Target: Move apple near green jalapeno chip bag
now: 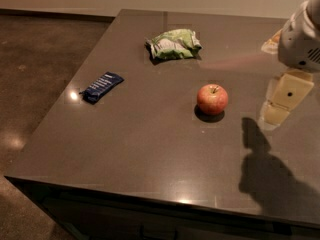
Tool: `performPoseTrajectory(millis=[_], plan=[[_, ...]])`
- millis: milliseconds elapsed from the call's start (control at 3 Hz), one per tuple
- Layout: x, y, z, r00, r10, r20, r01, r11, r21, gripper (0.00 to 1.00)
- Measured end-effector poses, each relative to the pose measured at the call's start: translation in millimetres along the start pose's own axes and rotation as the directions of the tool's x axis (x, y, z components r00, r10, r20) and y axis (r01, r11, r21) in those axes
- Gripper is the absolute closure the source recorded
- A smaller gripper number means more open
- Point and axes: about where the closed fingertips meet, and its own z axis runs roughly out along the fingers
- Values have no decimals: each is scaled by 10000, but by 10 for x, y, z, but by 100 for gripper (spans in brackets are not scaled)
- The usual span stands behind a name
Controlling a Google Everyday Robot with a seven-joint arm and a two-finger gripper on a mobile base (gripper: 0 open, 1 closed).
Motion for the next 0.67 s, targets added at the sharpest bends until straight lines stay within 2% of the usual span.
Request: performPoseTrajectory(millis=[333,667], plan=[[-98,-158,223,9993,280,241,-280,9996,-3,0],[-257,-356,608,9971,590,473,-576,9978,-315,0]])
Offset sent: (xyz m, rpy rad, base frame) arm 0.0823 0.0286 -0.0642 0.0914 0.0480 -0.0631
